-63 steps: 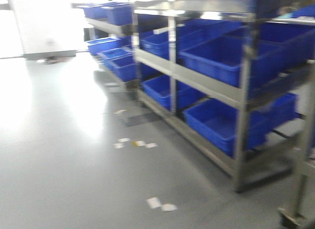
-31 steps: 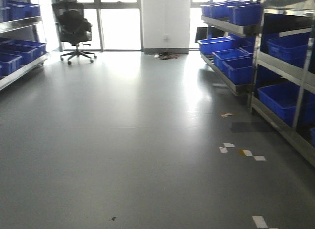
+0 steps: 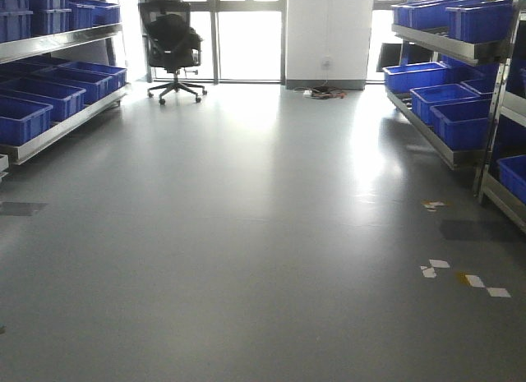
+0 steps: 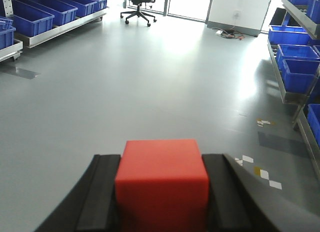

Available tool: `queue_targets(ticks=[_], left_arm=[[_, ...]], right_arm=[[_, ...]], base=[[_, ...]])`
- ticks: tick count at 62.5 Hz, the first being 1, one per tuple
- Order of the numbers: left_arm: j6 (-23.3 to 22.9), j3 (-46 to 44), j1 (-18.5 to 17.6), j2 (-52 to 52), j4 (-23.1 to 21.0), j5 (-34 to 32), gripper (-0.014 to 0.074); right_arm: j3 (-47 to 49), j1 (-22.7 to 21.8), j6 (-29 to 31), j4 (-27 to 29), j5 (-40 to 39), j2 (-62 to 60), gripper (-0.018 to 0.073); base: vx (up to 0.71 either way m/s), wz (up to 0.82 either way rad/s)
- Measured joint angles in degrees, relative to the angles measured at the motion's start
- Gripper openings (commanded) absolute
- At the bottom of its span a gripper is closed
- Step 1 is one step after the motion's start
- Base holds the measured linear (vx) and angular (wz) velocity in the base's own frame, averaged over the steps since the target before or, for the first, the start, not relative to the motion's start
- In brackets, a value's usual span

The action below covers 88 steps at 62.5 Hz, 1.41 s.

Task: Pick red cube and place on left shelf
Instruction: 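Drive the base to the shelf rack holding the red cube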

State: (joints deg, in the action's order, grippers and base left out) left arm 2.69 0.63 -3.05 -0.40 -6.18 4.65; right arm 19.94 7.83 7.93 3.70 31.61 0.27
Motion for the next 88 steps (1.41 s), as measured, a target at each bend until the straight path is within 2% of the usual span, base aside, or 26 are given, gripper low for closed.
queue_targets(ticks=[88], left_arm=[[0.0, 0.0, 0.0, 0.0, 0.0, 0.0, 0.0101]], right_arm=[[0.0, 0.0, 0.0, 0.0, 0.1, 0.1, 0.0151]], base=[[0.5, 0.04]])
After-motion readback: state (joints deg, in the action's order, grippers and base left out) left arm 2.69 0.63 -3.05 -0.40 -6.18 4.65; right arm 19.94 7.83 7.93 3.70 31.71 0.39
